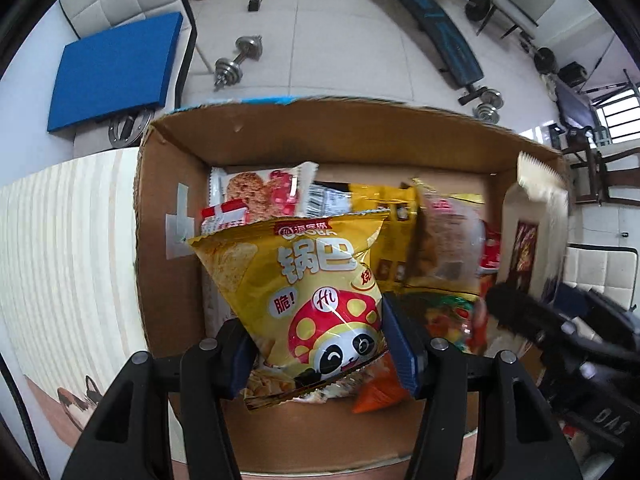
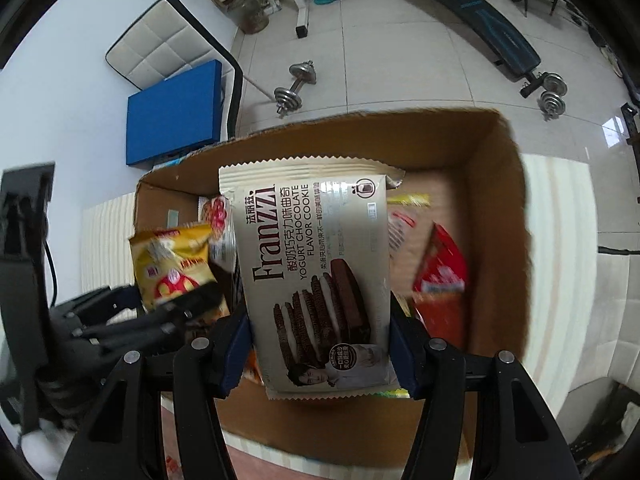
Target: Organize snacks
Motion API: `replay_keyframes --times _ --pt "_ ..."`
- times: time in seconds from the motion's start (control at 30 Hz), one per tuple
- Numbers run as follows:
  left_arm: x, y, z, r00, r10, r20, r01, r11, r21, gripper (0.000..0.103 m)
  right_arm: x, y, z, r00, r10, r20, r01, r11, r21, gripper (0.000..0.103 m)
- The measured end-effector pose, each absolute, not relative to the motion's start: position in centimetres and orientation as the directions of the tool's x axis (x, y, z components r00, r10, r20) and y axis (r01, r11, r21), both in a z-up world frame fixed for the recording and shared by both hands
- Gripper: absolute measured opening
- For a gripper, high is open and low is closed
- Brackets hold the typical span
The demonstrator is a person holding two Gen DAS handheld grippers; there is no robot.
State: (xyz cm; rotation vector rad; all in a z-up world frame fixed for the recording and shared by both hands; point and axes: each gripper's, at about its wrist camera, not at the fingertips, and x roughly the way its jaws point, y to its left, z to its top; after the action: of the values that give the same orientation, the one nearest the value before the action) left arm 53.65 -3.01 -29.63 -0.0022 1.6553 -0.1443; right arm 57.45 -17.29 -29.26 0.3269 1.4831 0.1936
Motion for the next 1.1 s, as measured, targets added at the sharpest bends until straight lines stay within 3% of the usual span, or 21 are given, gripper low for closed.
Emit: replay_keyframes --times 0.13,0.17,0.2,0.23,0.9,0.93,1.0,1.1 --pt "54.1 -2.3 -30.8 -0.131 -0.099 -0.986 0.045 0.993 -0.106 0.057 59.7 -16.6 -30.8 0.037 0.337 -0.941 0.065 0.939 0.338 0.065" --pt "54.1 -2.0 -31.0 -0.137 -0.103 -0.985 0.029 0.994 -0.108 0.068 59.9 -16.4 -31.0 0.029 0.343 -0.939 0.063 0.937 0.344 0.073" --pt "54.1 -1.8 -31.2 -0.144 -0.113 -0.983 0.012 0.993 -0.116 0.083 60.1 -16.3 -31.2 0.021 0.342 -0.939 0.059 0.937 0.343 0.088" --pt "54.2 -1.5 -31.2 -0.139 -0.125 -0.982 -0.005 0.992 -0.125 0.085 60.4 -16.3 -31.3 0.022 0.329 -0.944 0.056 0.942 0.330 0.092" --pt "50.1 -1.8 -27.2 0.020 -0.062 -0.998 0.044 0.997 -0.061 0.086 53.0 -18.9 -29.1 0.091 0.122 -0.988 0.020 0.992 0.125 0.096" --pt "49.6 -2.0 -27.0 0.027 -0.052 -0.998 0.054 0.997 -0.050 0.087 52.4 -18.9 -28.9 0.094 0.118 -0.989 0.019 0.993 0.120 0.097" --pt "48.6 -2.4 -26.8 0.040 -0.041 -0.998 0.070 0.997 -0.038 0.100 51.5 -19.0 -28.7 0.103 0.104 -0.989 0.021 0.994 0.107 0.097" --pt "47.2 -2.8 -26.1 0.074 -0.039 -0.997 0.077 0.996 -0.033 0.100 50.2 -19.2 -28.3 0.112 0.104 -0.988 0.033 0.994 0.109 0.097"
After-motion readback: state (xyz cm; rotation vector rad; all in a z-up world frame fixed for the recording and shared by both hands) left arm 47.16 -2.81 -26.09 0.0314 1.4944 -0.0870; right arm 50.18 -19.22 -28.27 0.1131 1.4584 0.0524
